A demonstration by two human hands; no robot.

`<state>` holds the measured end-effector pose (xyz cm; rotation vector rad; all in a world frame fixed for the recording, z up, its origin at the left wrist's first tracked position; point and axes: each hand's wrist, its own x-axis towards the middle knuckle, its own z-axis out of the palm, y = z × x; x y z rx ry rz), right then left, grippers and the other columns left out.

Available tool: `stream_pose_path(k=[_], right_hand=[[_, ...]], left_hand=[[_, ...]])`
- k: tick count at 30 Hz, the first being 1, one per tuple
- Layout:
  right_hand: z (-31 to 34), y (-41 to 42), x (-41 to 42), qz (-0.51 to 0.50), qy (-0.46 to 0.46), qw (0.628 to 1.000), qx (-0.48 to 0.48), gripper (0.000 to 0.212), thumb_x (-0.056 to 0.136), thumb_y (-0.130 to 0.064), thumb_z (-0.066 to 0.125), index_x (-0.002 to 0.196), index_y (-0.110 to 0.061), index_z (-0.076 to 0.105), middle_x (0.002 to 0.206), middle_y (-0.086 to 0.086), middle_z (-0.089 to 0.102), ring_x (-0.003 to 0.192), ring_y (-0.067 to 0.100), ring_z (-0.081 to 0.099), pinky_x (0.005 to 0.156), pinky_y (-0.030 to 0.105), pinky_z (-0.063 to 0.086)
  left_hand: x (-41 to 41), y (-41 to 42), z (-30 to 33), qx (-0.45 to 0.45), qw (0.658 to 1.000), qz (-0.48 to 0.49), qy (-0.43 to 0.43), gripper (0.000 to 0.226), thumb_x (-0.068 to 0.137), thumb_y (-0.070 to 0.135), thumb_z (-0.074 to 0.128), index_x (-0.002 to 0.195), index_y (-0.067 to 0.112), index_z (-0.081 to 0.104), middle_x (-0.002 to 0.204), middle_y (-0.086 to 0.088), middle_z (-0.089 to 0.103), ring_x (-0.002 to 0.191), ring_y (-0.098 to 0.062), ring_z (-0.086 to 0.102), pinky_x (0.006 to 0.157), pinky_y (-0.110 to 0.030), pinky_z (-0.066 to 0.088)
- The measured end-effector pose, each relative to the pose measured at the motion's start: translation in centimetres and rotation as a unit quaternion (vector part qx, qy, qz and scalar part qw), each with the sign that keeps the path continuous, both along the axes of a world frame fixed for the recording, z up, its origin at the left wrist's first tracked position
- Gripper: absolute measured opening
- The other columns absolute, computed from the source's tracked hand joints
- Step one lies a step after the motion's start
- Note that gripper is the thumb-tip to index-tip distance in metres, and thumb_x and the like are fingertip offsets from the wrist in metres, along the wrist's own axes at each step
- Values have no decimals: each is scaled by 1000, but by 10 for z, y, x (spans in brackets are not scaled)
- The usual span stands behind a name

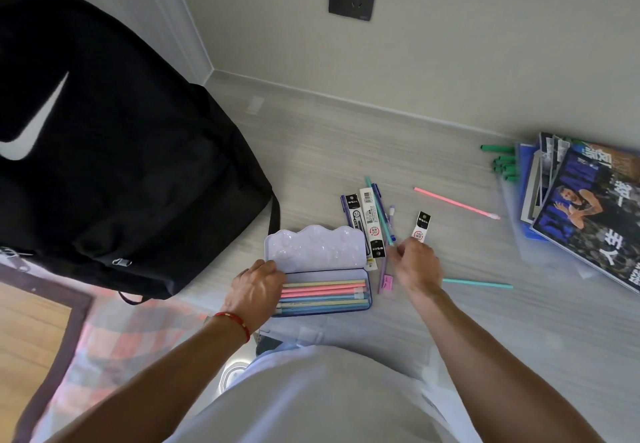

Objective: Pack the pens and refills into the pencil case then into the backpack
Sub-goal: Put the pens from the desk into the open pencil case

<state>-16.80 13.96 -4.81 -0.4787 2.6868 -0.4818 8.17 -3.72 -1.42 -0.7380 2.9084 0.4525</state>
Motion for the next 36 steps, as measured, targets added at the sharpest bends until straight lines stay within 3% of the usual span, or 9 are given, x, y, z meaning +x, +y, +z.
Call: stream_pose_path(k=[7,10,16,23,27,29,31,34,36], right_hand=[[-4,10,6,-47,-74,983,-158,20,94,-30,66,84,-14,71,87,7,74,70,19,60,66,26,39],[0,19,29,-40,-70,971,-225,18,95,-27,66,84,-12,68,82,4,72,70,17,61,66,30,44],[20,-1,72,141,-152,939,-275,13,92,-28,68,81,-22,70,73,-9,69,66,6,62,61,14,45],[15,-14,81,291,-84,940,-157,21,95,-38,62,84,-22,67,79,-8,62,68,8,56,63,26,45],[15,8,62,284,-60,950,-117,18,89,-42,67,85,-25,68,81,-10,63,70,8,59,65,29,48],[16,16,53,263,-80,952,-131,17,88,-39,71,85,-22,72,78,-10,63,68,8,60,64,30,50],[16,19,46,254,-77,955,-133,16,88,-35,74,85,-19,75,76,-10,61,67,8,58,63,30,49],[16,20,42,236,-59,962,-127,12,85,-29,77,86,-18,75,76,-9,60,65,7,55,61,28,46],[13,18,42,219,-41,967,-122,10,84,-27,78,88,-18,75,80,-6,63,67,10,57,64,29,49]], left_hand=[[-10,-5,-1,104,983,121,88,14,87,12,62,82,19,74,80,0,68,76,-19,61,68,-30,52],[-27,-7,5,248,926,241,149,16,87,16,65,80,24,77,73,10,73,66,-7,67,63,-9,49],[-56,-5,19,549,780,259,154,13,94,18,63,97,13,75,92,-12,76,74,-23,72,70,-32,62],[-64,6,17,535,729,370,212,13,94,15,64,90,2,66,85,-17,73,76,-29,72,67,-37,62],[-38,-21,8,524,663,460,273,11,87,10,72,88,4,63,84,-18,69,72,-28,72,70,-38,63],[-25,-24,1,497,698,457,239,13,84,7,75,86,1,63,84,-18,69,72,-30,72,77,-42,63],[-15,-18,-9,442,781,402,184,6,83,6,74,81,6,69,76,-10,73,65,-25,73,73,-40,63],[-6,-10,-16,309,895,290,137,12,81,16,73,72,23,74,65,9,71,60,-3,66,59,-12,52],[-4,-9,-18,252,932,230,122,12,81,17,74,71,24,74,68,14,69,69,-1,63,59,-4,44]])
